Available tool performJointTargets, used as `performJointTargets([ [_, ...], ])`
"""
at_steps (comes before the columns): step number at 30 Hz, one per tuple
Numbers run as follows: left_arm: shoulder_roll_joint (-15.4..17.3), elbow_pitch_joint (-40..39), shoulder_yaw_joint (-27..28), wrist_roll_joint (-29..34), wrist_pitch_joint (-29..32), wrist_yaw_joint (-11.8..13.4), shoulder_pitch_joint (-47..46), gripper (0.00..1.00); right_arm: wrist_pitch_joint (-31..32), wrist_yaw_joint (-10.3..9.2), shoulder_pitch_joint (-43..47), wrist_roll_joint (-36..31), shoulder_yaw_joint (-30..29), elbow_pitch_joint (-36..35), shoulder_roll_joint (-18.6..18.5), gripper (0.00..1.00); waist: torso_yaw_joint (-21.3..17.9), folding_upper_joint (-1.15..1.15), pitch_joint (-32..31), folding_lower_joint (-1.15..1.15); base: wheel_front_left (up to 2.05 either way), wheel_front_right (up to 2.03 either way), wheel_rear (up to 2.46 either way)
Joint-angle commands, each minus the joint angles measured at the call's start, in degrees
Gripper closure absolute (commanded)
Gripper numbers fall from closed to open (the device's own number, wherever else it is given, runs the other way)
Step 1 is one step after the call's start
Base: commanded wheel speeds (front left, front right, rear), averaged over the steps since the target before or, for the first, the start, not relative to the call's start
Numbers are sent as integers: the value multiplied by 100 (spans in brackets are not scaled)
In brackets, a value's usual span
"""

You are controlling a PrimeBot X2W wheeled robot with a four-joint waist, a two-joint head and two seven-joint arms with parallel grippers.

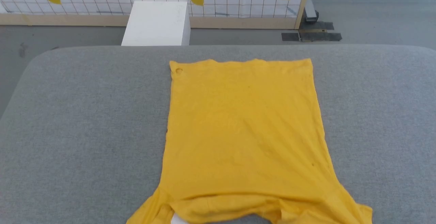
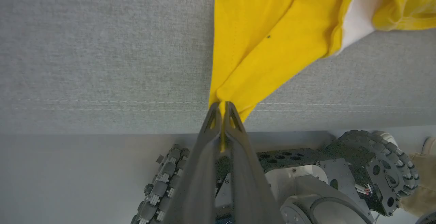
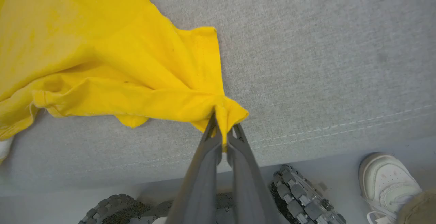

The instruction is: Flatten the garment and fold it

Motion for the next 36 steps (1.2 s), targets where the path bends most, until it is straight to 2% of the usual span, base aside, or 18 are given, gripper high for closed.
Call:
performJointTargets([
  [1,92,-7,37,-33,-3,43,105,100,46,-9,107,33,-12,37,-33,100,23,0,-39,1,0,0,0],
  [9,-34,-386,326,-90,-442,86,18,100,-177,-9,-103,23,57,285,-4,100,-16,0,-137,1,0,0,0],
  [10,-69,-467,343,-108,-476,88,-14,100,-272,-9,-182,-22,56,340,-1,65,-27,0,-140,1,0,0,0],
  [11,-103,-539,358,-124,-505,91,-44,100,-320,-9,-246,-60,69,394,-1,24,-35,0,-139,1,0,0,0],
  [12,-142,-627,378,-144,-540,96,-80,100,-340,-9,-319,-97,86,455,-4,0,-45,0,-133,1,0,0,0],
  [15,-179,-861,396,-153,-574,107,-145,100,-286,-9,-532,-101,194,377,-102,0,-62,0,-71,1,0,0,0],
  [19,-183,-1195,430,-97,-611,162,-223,100,-90,-9,-1057,-13,17,-236,-390,0,-43,0,131,1,0,0,0],
  [22,-153,-1446,422,12,-614,203,-322,100,144,-9,-1800,-166,-206,-691,-697,0,31,0,424,1,0,0,0],
  [25,-153,-1605,416,89,-652,192,-460,100,336,-9,-2732,-525,-291,-820,-1022,0,149,0,768,1,0,0,0],
  [29,-198,-1740,358,172,-673,152,-744,100,789,-9,-4082,-935,-125,-594,-1376,0,377,0,1366,1,0,0,0],
  [32,-286,-1806,274,187,-691,73,-1018,100,1058,-9,-5039,-1197,121,-131,-1471,0,539,0,1787,1,0,0,0],
  [36,-383,-1801,188,210,-729,-48,-1378,100,1232,-9,-6032,-1518,274,533,-1406,0,775,0,2258,1,0,0,0],
])
